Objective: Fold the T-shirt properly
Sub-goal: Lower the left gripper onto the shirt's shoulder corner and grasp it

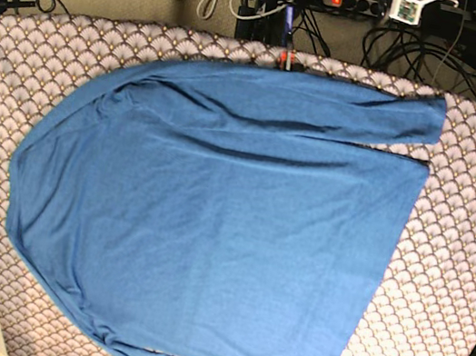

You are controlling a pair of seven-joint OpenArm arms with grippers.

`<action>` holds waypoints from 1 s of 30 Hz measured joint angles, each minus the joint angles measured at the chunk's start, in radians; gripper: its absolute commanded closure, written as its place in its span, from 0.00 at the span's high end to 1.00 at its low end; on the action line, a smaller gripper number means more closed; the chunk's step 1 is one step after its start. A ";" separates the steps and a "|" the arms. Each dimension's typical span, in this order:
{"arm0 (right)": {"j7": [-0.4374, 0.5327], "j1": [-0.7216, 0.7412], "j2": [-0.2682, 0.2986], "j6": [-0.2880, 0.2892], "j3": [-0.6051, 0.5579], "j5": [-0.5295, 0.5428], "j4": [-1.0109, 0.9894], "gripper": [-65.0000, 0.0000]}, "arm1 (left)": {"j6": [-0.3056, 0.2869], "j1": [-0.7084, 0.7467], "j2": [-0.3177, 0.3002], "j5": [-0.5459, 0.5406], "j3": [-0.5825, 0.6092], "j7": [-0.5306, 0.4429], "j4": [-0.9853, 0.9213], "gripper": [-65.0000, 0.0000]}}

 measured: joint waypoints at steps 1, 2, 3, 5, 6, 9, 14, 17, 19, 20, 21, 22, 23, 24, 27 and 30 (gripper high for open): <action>0.000 -0.016 0.002 -0.001 0.002 0.000 0.040 0.00 | -0.009 0.014 -0.004 0.000 0.002 0.000 0.031 0.01; -0.002 -0.026 -0.002 -0.004 0.004 -0.001 0.077 0.00 | -0.011 0.024 -0.006 0.000 0.002 0.001 0.061 0.01; 0.000 -0.032 -0.002 -0.003 0.003 -0.002 0.104 0.01 | -0.008 0.032 -0.005 0.000 -0.005 0.005 0.090 0.01; 0.006 -0.032 -0.002 -0.003 -0.001 0.000 0.124 0.08 | -0.005 0.047 0.003 0.000 -0.036 -0.003 0.143 0.05; 0.000 -0.027 -0.002 -0.003 0.000 0.000 0.123 0.13 | -0.002 0.053 0.006 0.000 -0.047 -0.001 0.164 0.11; -0.002 -0.019 -0.002 -0.003 -0.001 0.000 0.122 0.28 | -0.010 0.070 0.006 -0.016 -0.073 0.001 0.215 0.37; 0.001 -0.018 0.037 -0.003 -0.005 0.000 0.123 0.41 | -0.011 0.075 -0.024 -0.217 -0.162 0.002 0.230 0.63; 0.003 0.006 0.037 -0.003 -0.002 0.000 0.125 0.41 | -0.004 0.054 -0.064 -0.331 -0.225 0.001 0.229 0.63; 0.006 0.027 0.037 -0.003 -0.002 0.000 0.125 0.41 | -0.008 0.019 -0.087 -0.377 -0.256 -0.004 0.215 0.63; 0.005 0.032 0.037 -0.003 -0.002 0.000 0.126 0.41 | -0.008 0.004 -0.095 -0.399 -0.266 -0.008 0.199 0.63; 0.004 0.037 0.037 -0.002 -0.002 0.000 0.126 0.41 | -0.008 -0.013 -0.100 -0.415 -0.276 -0.005 0.179 0.63; 0.004 0.042 0.037 -0.002 -0.003 0.000 0.126 0.41 | -0.007 -0.029 -0.097 -0.420 -0.285 -0.003 0.156 0.63; 0.004 0.049 0.037 -0.002 -0.003 0.000 0.126 0.41 | -0.008 -0.044 -0.094 -0.435 -0.291 -0.002 0.131 0.63; 0.003 0.056 0.037 -0.002 -0.003 0.000 0.126 0.41 | -0.006 -0.057 -0.094 -0.437 -0.291 0.001 0.109 0.63; -0.001 0.076 0.037 -0.003 -0.003 0.000 0.126 0.41 | -0.008 -0.122 -0.090 -0.438 -0.291 0.008 0.035 0.63; -0.002 0.074 0.037 -0.002 -0.003 0.000 0.126 0.41 | -0.008 -0.157 -0.089 -0.456 -0.288 -0.002 -0.016 0.63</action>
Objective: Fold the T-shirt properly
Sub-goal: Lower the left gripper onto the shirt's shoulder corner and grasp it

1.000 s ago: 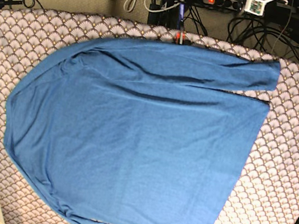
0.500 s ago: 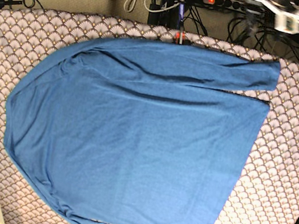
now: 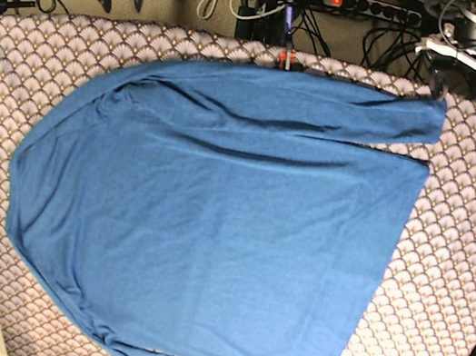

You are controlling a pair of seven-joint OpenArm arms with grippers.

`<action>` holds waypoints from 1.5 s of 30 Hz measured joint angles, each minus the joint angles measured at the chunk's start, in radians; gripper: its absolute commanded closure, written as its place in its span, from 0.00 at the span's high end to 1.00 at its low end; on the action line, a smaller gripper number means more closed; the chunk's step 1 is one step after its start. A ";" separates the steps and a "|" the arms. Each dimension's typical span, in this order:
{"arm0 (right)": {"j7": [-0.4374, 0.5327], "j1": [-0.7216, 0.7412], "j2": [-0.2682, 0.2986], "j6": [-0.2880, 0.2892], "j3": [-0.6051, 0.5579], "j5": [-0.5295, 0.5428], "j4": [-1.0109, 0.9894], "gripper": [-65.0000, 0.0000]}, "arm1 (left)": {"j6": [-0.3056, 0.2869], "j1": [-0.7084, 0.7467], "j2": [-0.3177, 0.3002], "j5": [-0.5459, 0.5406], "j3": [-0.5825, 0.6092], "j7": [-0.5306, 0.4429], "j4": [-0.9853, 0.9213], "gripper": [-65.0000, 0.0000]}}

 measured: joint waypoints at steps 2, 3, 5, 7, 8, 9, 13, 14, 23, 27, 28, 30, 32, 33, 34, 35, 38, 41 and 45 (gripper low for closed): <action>-0.002 0.001 0.000 0.000 0.000 0.000 -0.002 0.41 | 0.001 -0.020 0.000 -0.018 0.001 0.006 -0.026 0.63; -0.001 0.001 0.000 0.000 0.000 0.000 -0.002 0.41 | 0.003 -0.031 0.000 -0.021 0.001 0.010 -0.035 0.63; -0.001 0.001 0.000 -0.001 0.000 0.000 -0.002 0.41 | 0.000 -0.056 0.000 -0.024 0.003 0.008 -0.043 0.63; -0.002 0.000 0.000 0.000 0.000 0.000 -0.002 0.41 | 0.000 -0.073 0.000 -0.024 0.004 0.003 -0.044 0.63; -0.002 0.001 0.000 -0.001 0.000 0.000 -0.002 0.41 | 0.000 -0.077 0.000 -0.024 0.004 0.003 -0.044 0.63; -0.001 0.001 0.000 0.000 0.000 0.000 -0.002 0.41 | 0.000 -0.081 0.000 -0.023 0.004 0.003 -0.045 0.63; -0.002 0.001 0.000 0.000 0.000 0.000 -0.002 0.41 | 0.000 -0.106 0.000 -0.024 0.004 0.004 -0.064 0.63; -0.002 0.001 0.000 0.000 0.000 0.000 -0.002 0.41 | 0.000 -0.112 0.000 -0.023 0.004 0.003 -0.071 0.63; -0.012 0.000 0.000 -0.001 0.000 0.000 -0.002 0.41 | -0.005 -0.156 0.002 -0.016 0.082 -0.002 -0.155 0.63; -0.081 0.000 0.001 0.000 0.001 0.000 -0.002 0.41 | 0.001 -0.169 0.002 -0.016 0.102 -0.009 -0.158 0.63; -0.083 0.001 0.009 0.000 0.000 0.000 -0.003 0.41 | 0.001 -0.174 0.002 -0.017 0.103 -0.008 -0.158 0.63; -0.081 0.001 0.029 0.000 -0.002 0.000 -0.003 0.41 | 0.000 -0.176 0.002 -0.017 0.104 -0.008 -0.159 0.63; -0.083 0.001 0.031 0.000 0.001 0.000 -0.003 0.41 | 0.001 -0.175 0.003 -0.017 0.102 -0.008 -0.159 0.60; -0.084 0.001 0.031 0.000 0.001 0.000 -0.003 0.41 | 0.000 -0.174 0.003 -0.016 0.102 -0.008 -0.160 0.56; -0.084 0.001 0.031 0.000 0.001 0.000 -0.003 0.41 | 0.001 -0.174 0.003 -0.016 0.102 -0.008 -0.160 0.51; -0.082 0.001 0.034 0.000 0.001 0.000 -0.003 0.41 | 0.001 -0.174 0.002 -0.016 0.101 -0.007 -0.160 0.44; -0.080 0.001 0.036 0.000 0.001 0.000 -0.003 0.41 | 0.000 -0.174 0.002 -0.019 0.099 -0.001 -0.161 0.15; -0.085 0.021 0.036 0.000 -0.004 0.000 -0.003 0.41 | 0.000 -0.174 0.002 -0.017 0.099 0.000 -0.161 0.00; -0.084 0.068 0.055 0.000 -0.008 0.000 -0.003 0.41 | 0.000 -0.174 0.002 -0.016 0.099 0.000 -0.161 0.01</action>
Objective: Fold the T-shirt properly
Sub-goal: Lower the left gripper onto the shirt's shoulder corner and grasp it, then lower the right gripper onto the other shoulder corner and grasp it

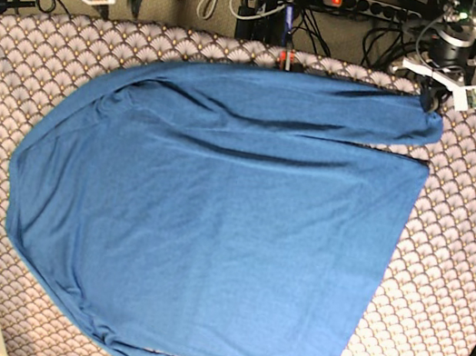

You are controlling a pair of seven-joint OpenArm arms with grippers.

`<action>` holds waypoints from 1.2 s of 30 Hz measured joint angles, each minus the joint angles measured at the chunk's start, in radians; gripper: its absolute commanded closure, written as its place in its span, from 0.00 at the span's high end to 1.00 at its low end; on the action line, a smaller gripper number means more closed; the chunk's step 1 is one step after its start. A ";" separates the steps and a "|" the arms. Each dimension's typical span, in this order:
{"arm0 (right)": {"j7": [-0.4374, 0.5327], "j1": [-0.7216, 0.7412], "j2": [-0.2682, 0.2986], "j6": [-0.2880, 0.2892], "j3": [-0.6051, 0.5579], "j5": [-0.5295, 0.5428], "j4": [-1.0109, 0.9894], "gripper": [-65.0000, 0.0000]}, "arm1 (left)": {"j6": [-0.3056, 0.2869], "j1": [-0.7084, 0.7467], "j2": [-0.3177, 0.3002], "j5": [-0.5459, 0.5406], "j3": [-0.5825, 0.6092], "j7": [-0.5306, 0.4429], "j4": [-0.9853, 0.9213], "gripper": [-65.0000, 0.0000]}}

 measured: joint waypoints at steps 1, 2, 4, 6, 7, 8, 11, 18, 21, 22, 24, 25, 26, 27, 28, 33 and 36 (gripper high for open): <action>-0.001 0.010 0.012 0.001 -0.001 0.000 0.000 0.42 | 0.000 0.000 -0.003 0.000 0.000 0.000 0.000 0.00; -0.005 0.022 0.023 0.001 -0.006 0.000 0.000 0.42 | 0.000 0.002 -0.005 0.000 0.000 0.000 0.000 0.00; -0.009 0.056 0.060 0.001 -0.027 0.000 -0.001 0.42 | 0.001 0.002 -0.005 0.000 -0.002 0.000 0.000 0.00; -0.056 0.092 0.099 0.002 -0.048 0.000 -0.001 0.42 | 0.000 0.003 -0.004 -0.002 -0.002 0.001 0.001 0.00; -0.086 0.112 0.113 0.002 -0.056 0.000 -0.002 0.42 | 0.000 0.003 -0.004 -0.001 -0.001 0.000 0.001 0.00; -0.115 0.134 0.127 0.002 -0.069 0.000 -0.003 0.42 | 0.000 0.003 -0.005 0.000 -0.001 0.000 0.002 0.00; -0.178 0.203 0.175 0.003 -0.114 0.000 -0.005 0.42 | 0.000 0.003 -0.005 -0.001 -0.001 0.000 0.002 0.00; -0.254 0.343 0.188 0.026 -0.144 0.000 -0.061 0.42 | 0.000 0.003 -0.002 -0.001 0.000 0.000 0.002 0.00; -0.292 0.387 0.179 0.142 -0.145 0.001 -0.073 0.42 | 0.000 0.003 -0.002 0.000 0.000 0.000 0.002 0.00; -0.302 0.403 0.169 0.157 -0.143 0.000 -0.082 0.42 | 0.001 0.002 -0.002 0.000 0.000 0.000 0.002 0.00; -0.333 0.441 0.159 0.156 -0.143 0.000 -0.105 0.42 | 0.000 0.003 -0.002 0.000 0.000 0.000 0.002 0.00; -0.339 0.454 0.159 0.156 -0.142 0.002 -0.112 0.42 | 0.000 0.003 -0.002 0.000 0.000 0.000 0.002 0.00; -0.353 0.468 0.159 0.156 -0.142 -0.002 -0.121 0.42 | 0.001 0.003 -0.002 -0.001 0.000 0.000 0.002 0.00; -0.359 0.482 0.159 0.156 -0.142 -0.001 -0.134 0.42 | 0.000 0.003 -0.002 0.000 0.000 0.000 0.002 0.00; -0.358 0.490 0.159 0.156 -0.142 -0.002 -0.146 0.42 | 0.000 0.003 -0.002 0.000 0.000 0.000 0.002 0.00; -0.354 0.504 0.159 0.156 -0.142 -0.002 -0.209 0.42 | 0.000 0.003 -0.002 0.000 0.000 0.000 0.002 0.00; -0.351 0.504 0.159 0.156 -0.142 0.000 -0.237 0.41 | 0.000 0.003 -0.002 0.000 0.000 0.000 0.002 0.00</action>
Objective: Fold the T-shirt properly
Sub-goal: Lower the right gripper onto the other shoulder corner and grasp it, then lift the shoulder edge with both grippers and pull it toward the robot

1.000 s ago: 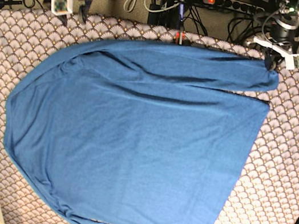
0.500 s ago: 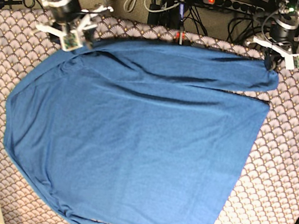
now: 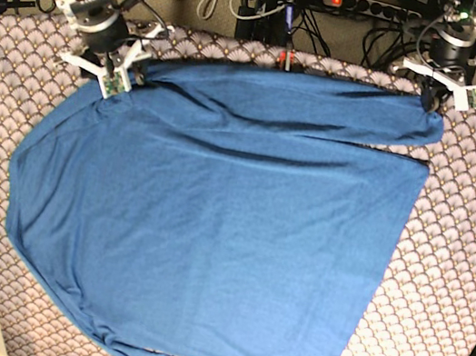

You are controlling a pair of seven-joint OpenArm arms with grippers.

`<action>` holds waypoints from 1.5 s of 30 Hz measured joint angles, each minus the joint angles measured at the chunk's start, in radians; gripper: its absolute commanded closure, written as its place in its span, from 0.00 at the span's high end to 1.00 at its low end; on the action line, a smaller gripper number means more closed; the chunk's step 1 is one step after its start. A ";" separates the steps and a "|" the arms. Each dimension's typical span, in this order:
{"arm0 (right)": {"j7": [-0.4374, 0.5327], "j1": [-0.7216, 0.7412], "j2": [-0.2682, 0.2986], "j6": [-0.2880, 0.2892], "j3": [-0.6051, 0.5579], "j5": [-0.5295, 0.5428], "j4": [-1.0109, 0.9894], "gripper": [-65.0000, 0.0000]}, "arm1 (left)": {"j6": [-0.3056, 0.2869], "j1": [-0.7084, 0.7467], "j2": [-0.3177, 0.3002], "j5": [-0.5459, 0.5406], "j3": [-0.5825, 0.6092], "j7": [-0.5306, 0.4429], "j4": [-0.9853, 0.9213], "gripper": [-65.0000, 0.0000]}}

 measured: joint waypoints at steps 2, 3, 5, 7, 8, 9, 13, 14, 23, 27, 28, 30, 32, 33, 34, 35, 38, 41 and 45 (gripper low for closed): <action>0.003 0.000 0.000 0.000 0.000 0.000 -0.018 0.41 | 0.000 0.000 0.000 0.000 0.001 0.000 0.000 0.00; 0.011 0.000 0.000 0.000 0.000 0.001 -0.028 0.41 | 0.000 0.000 0.000 0.000 0.002 0.000 0.000 0.00; 0.028 0.001 0.000 0.000 0.000 0.001 -0.045 0.41 | 0.000 -0.001 0.000 0.000 0.005 0.000 0.000 0.00; 0.042 0.005 0.000 0.000 0.000 0.002 -0.059 0.41 | 0.000 -0.001 0.000 0.000 0.005 0.000 0.000 0.00; 0.052 0.008 0.000 -0.001 0.000 0.005 -0.068 0.41 | 0.000 -0.002 0.000 0.000 0.005 0.000 0.000 0.00; 0.060 0.008 0.000 -0.001 0.000 0.008 -0.074 0.41 | 0.000 -0.003 0.000 0.000 0.005 0.000 0.000 0.00; 0.084 0.011 0.000 -0.003 0.000 0.016 -0.094 0.41 | 0.000 -0.003 0.000 0.000 0.005 0.000 0.004 0.00; 0.089 0.011 0.000 -0.003 0.000 0.016 -0.096 0.41 | 0.000 -0.003 0.000 0.000 0.005 0.000 0.004 0.00; 0.088 0.008 -0.003 0.003 -0.002 0.023 -0.096 0.00 | 0.000 -0.003 0.000 -0.001 0.005 0.000 0.004 0.00; 0.088 0.007 -0.003 0.003 -0.002 0.023 -0.095 0.00 | 0.000 -0.003 0.000 -0.001 0.005 0.000 0.004 0.00; 0.088 0.007 -0.003 0.003 -0.002 0.023 -0.095 0.00 | 0.000 -0.003 0.000 -0.001 0.005 0.000 0.004 0.00; 0.086 0.002 -0.003 0.003 0.000 0.023 -0.089 0.00 | 0.002 -0.002 0.000 0.000 0.005 0.010 0.019 0.00; 0.055 -0.014 -0.003 0.003 0.001 0.014 -0.058 0.00 | 0.002 -0.003 0.000 0.000 0.005 0.010 0.050 0.00; 0.035 -0.021 -0.003 0.004 0.001 0.011 -0.040 0.00 | 0.000 -0.004 0.000 0.000 0.003 0.006 0.063 0.00; 0.020 -0.028 -0.002 0.003 0.001 0.003 -0.025 0.00 | 0.000 -0.006 -0.001 0.000 0.003 0.002 0.071 0.00; 0.006 -0.036 -0.002 0.004 0.002 -0.001 -0.009 0.00 | 0.000 -0.006 -0.003 0.000 0.004 0.002 0.076 0.00; -0.011 -0.054 0.000 0.003 0.003 -0.002 0.043 0.00 | 0.004 -0.014 -0.003 0.000 0.002 0.008 0.091 0.00; -0.003 -0.053 -0.001 0.004 0.014 0.000 0.091 0.00 | 0.000 -0.029 -0.003 0.000 0.000 0.006 0.093 0.00; -0.010 -0.053 -0.028 0.004 0.076 0.000 0.102 0.00 | 0.003 -0.034 -0.003 0.000 0.000 0.011 0.093 0.00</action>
